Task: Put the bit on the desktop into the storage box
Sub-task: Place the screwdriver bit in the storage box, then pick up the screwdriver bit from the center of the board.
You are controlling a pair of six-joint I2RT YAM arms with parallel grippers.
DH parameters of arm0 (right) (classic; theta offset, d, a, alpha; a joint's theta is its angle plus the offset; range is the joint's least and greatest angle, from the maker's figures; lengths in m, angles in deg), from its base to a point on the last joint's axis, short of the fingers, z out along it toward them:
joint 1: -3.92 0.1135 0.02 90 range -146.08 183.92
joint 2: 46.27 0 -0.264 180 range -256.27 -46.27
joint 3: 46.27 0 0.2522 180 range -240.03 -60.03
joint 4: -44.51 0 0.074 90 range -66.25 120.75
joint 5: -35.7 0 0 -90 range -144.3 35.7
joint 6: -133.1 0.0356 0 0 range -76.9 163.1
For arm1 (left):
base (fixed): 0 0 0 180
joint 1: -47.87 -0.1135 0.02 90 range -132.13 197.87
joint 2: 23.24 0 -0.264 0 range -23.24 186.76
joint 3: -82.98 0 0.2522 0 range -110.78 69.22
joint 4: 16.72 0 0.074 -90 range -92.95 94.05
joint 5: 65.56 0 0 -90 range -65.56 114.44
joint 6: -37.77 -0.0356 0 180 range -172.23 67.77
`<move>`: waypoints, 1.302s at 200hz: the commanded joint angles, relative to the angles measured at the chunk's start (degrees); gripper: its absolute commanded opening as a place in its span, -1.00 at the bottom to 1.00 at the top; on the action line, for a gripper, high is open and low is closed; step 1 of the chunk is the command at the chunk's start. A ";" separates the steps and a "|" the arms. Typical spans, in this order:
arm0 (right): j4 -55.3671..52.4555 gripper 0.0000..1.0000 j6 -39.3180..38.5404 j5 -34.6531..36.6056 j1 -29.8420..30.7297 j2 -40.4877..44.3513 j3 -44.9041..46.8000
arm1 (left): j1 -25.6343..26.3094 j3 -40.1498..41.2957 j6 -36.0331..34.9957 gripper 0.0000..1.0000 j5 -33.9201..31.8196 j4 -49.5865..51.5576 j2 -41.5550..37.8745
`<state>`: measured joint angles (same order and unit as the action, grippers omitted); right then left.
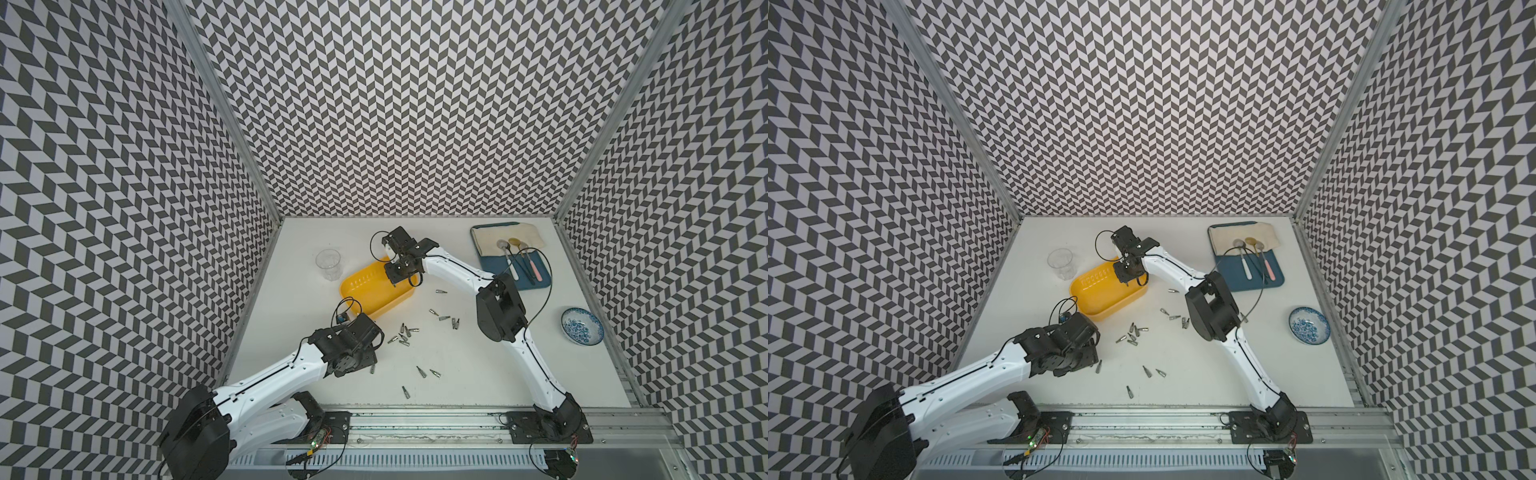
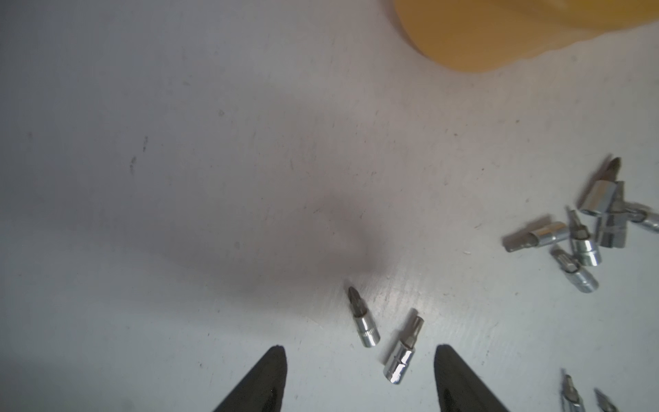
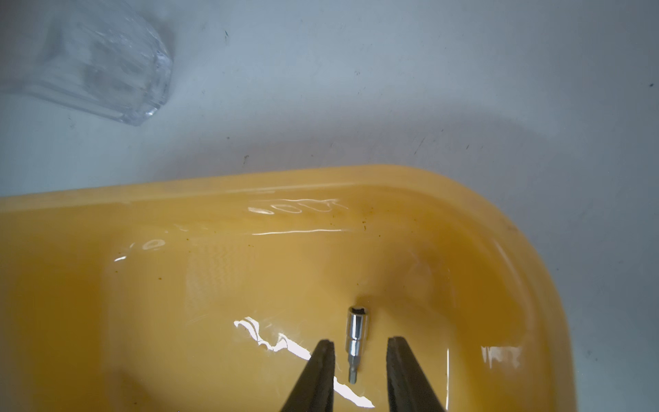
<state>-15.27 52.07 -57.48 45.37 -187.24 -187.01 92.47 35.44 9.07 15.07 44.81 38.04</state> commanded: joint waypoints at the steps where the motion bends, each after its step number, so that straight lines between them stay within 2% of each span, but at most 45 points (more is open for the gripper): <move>1: 1.90 -0.34 -0.18 1.07 0.21 0.00 -1.76 | 0.23 -0.98 -0.75 0.39 -0.83 -0.45 2.68; 26: 1.72 -0.26 -0.36 1.30 0.19 1.79 -1.16 | 0.21 -1.09 -1.11 0.38 -0.82 -0.93 4.71; 51: 1.72 -0.26 -0.71 1.93 0.21 4.34 0.42 | 0.23 -0.86 -0.98 0.36 -1.18 -1.13 5.08; 66: 1.72 -0.27 -0.80 2.21 0.20 5.62 1.47 | 0.08 -0.41 -1.13 0.27 -0.77 -1.99 5.16; 112: 1.28 -0.28 -0.37 3.44 0.03 8.29 3.38 | -0.21 -0.01 -2.38 0.24 0.01 -3.85 7.63; 150: 0.54 -0.29 -0.01 3.40 -0.58 9.53 3.66 | -0.23 0.37 -2.73 -0.01 0.53 -4.53 7.95; 191: -1.17 -0.30 0.54 3.18 -2.72 11.23 3.97 | -0.30 1.51 -3.10 -0.03 1.78 -5.01 8.66; 260: -1.77 -0.32 0.17 4.13 -5.35 15.03 6.36 | -0.21 2.44 -3.67 -0.33 3.80 -7.37 11.28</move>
<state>-17.26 52.16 -54.46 40.59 -175.92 -181.83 92.45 36.64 5.90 16.82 39.90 47.68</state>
